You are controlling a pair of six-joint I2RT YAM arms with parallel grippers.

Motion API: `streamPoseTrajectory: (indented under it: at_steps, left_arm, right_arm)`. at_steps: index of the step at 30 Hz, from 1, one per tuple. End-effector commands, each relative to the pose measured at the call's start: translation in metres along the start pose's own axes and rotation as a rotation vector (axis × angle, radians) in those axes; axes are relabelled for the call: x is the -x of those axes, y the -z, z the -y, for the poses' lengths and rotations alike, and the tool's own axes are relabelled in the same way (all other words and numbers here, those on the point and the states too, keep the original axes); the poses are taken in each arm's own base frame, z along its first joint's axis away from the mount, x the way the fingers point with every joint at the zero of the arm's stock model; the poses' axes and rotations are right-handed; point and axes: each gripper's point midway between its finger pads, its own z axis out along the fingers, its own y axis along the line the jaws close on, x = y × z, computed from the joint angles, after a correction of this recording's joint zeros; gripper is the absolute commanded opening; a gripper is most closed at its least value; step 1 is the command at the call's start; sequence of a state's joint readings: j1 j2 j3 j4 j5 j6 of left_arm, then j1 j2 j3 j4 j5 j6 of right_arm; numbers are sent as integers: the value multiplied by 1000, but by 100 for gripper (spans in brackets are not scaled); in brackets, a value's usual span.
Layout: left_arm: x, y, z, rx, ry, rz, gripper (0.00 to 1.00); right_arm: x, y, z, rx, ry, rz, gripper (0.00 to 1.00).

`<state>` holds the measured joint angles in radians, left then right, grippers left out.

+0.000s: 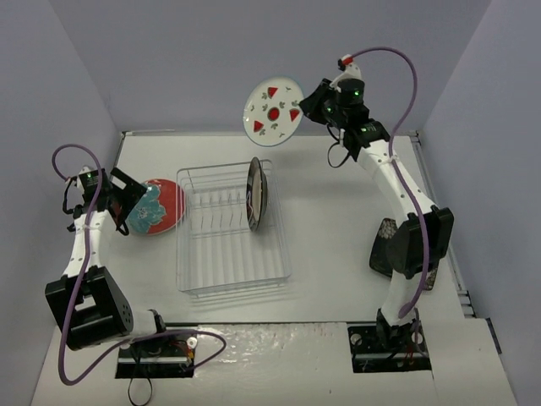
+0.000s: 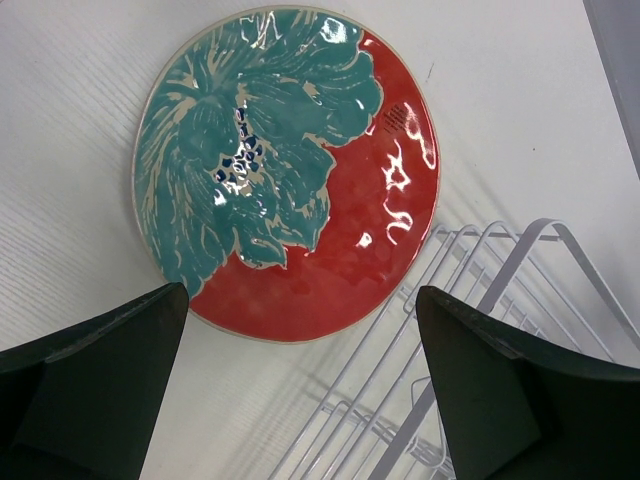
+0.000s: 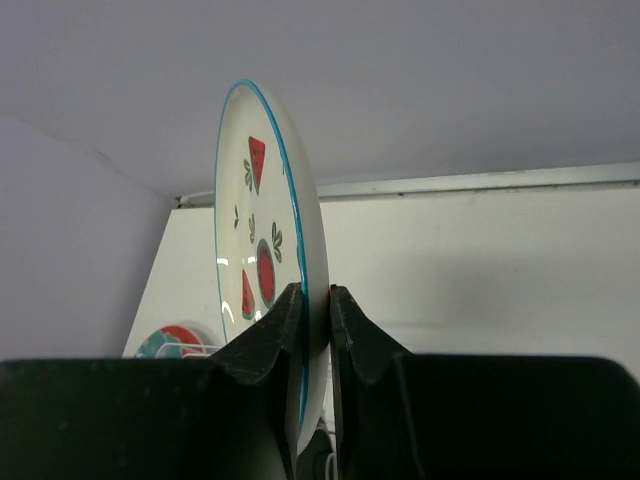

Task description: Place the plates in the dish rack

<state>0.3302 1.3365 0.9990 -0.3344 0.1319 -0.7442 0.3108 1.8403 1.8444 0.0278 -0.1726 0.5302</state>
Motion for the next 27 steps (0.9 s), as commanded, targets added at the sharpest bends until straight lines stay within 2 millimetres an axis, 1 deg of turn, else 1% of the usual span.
streamPoseTrajectory:
  at_steps: [1,5,7,9,10,11,12,13,19,20,22,27]
  left_arm:
    - [19,10,16,-64,-16,67,97]
    - [18,12,16,-67,-19,66,97]
    - [18,13,16,-67,-21,67,97]
    - [19,15,16,-69,-21,73,97]
    - [19,16,16,-71,-22,76,97]
    - [18,16,16,-71,-22,76,97]
    - [19,18,17,-74,-24,80,97]
    - [19,17,16,-73,-24,79,97]
    - [18,19,15,-73,-25,81,97]
    - [18,19,15,-74,-25,80,97]
    - [18,20,15,-75,-25,81,97]
    - [18,21,15,-75,-24,84,97]
  right_arm:
    - [80,32,-128,316,-2,250,0]
    - [61,20,-157,356,20,208,0]
    - [46,13,-165,344,45,177,0]
    - [37,11,-175,329,76,182,0]
    - [29,10,-179,317,94,174,0]
    - [28,10,-180,318,97,172,0]
    - [18,11,-187,323,120,152,0]
    - [18,13,-192,333,126,154,0]
    - [2,21,-198,275,218,141,0]
    - [0,22,-199,256,231,148,0]
    - [-11,28,-196,168,304,149,0]
    - [-25,39,-197,69,405,157,0]
